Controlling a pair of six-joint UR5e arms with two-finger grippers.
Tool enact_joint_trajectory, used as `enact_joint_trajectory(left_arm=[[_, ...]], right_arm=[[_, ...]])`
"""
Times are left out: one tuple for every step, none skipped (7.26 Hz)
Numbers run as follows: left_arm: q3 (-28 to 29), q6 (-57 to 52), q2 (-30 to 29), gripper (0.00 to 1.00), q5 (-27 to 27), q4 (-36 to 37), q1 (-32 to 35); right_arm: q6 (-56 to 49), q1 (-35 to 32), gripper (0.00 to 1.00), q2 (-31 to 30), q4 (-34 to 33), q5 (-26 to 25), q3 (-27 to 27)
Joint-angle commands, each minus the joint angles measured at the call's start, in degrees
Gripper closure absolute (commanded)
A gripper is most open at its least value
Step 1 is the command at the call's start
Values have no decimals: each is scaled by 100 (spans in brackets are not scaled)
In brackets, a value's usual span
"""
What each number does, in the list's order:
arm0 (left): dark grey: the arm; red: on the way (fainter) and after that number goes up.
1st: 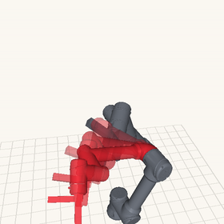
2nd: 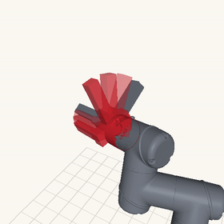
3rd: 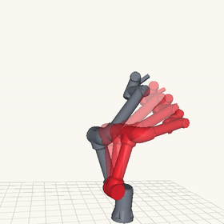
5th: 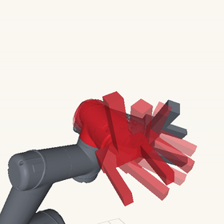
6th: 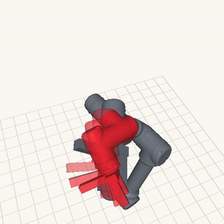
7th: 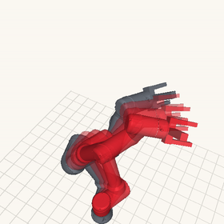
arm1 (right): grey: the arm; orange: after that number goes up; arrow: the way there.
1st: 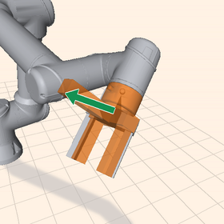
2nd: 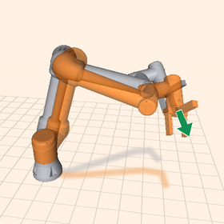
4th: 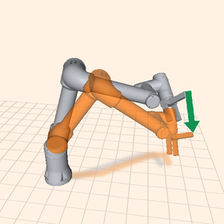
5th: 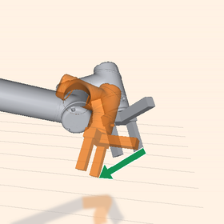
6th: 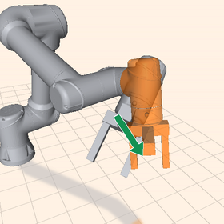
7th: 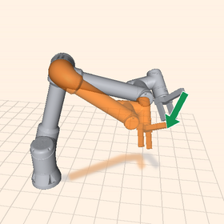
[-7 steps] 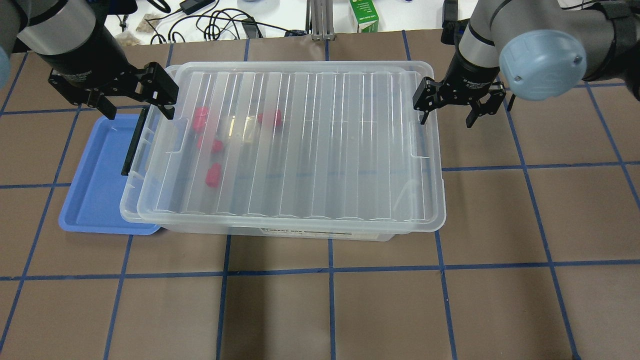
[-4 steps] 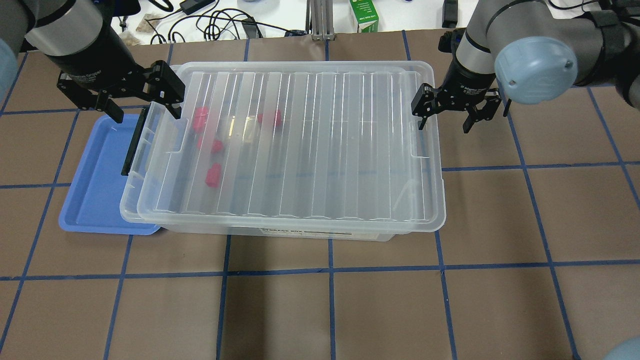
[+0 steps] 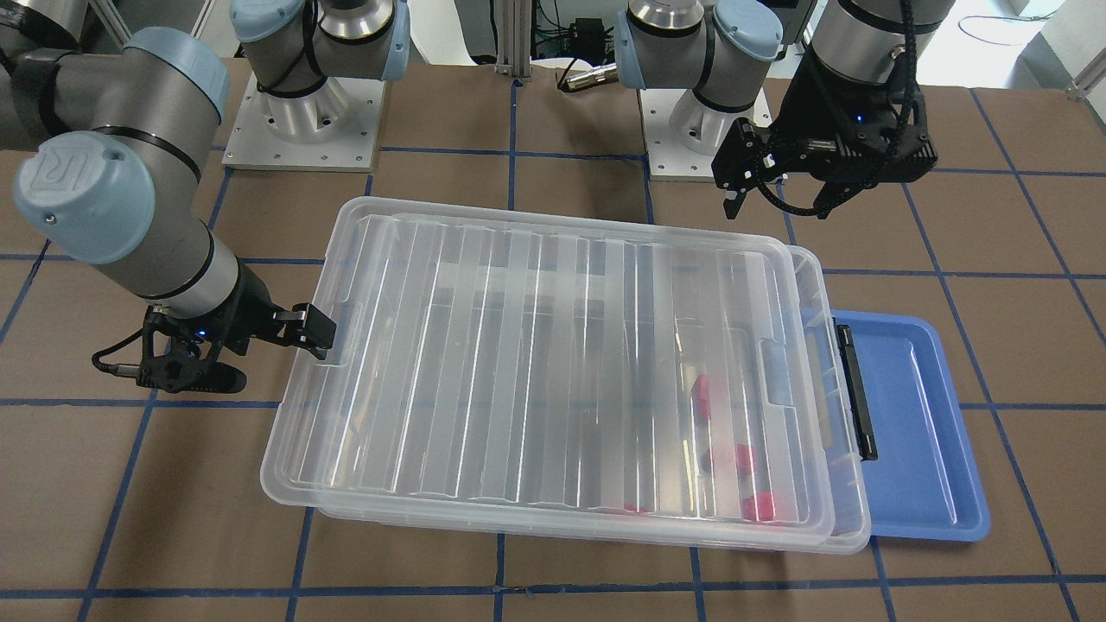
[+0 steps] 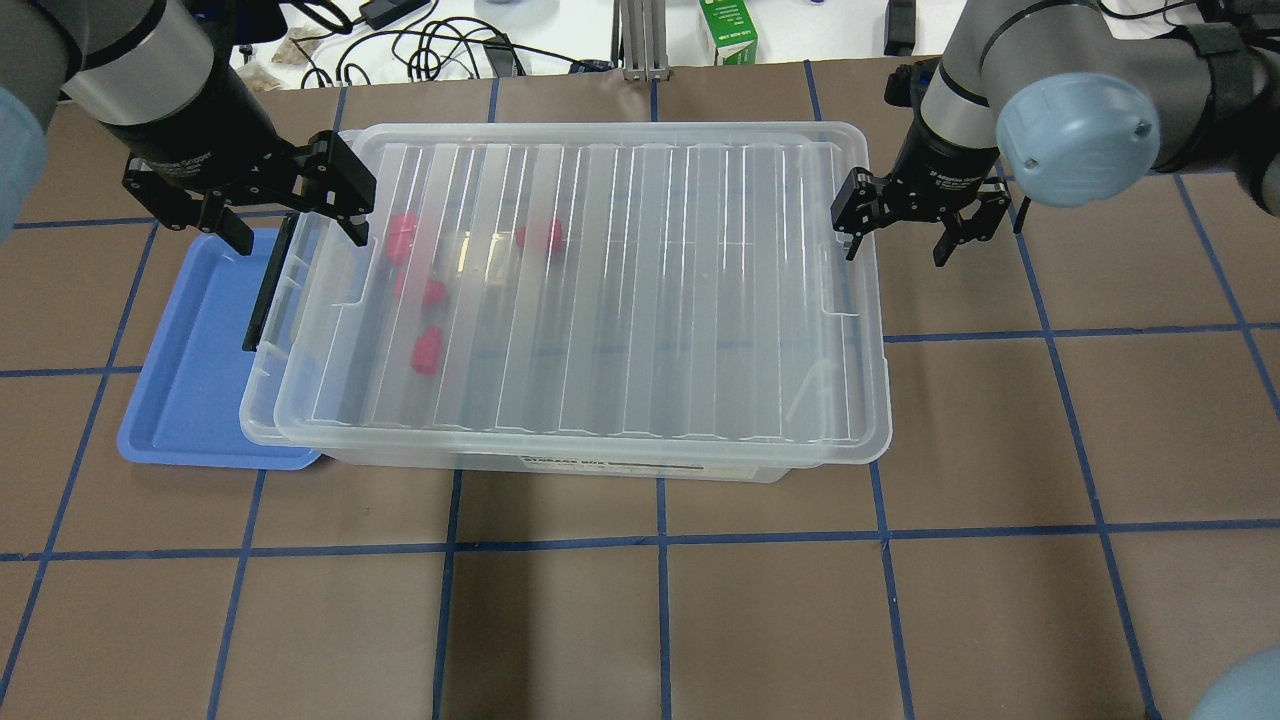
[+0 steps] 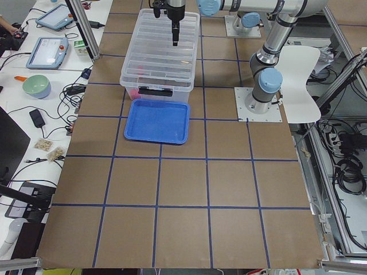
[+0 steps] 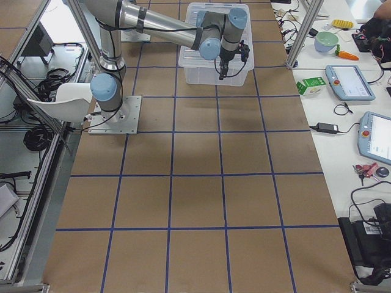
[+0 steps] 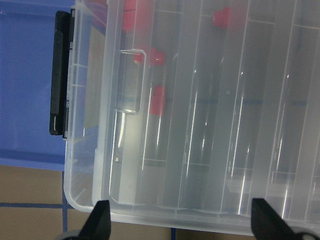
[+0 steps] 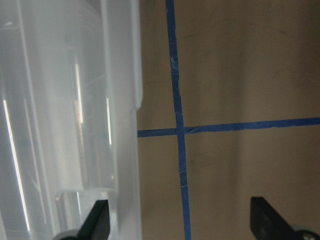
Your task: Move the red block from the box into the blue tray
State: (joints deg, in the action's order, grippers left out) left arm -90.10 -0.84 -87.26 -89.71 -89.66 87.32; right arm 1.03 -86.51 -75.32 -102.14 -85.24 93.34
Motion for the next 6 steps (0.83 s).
enact_joint_trajectory(left_arm=[[27, 31, 8, 0, -20, 10, -13], [10, 31, 16, 0, -29, 10, -13], [1, 23, 17, 0, -20, 10, -5], [1, 31, 8, 0, -11, 10, -4], [1, 31, -10, 0, -11, 19, -4], [-25, 31, -10, 0, -11, 54, -4]], right_arm=[[-269, 212, 0, 0, 1, -10, 0], [-279, 231, 0, 0, 10, -19, -9], [-288, 266, 0, 0, 10, -19, -52], [-401, 379, 0, 0, 36, -19, -53], [-698, 545, 0, 0, 62, -19, -53], [-831, 730, 0, 0, 106, -28, -53]])
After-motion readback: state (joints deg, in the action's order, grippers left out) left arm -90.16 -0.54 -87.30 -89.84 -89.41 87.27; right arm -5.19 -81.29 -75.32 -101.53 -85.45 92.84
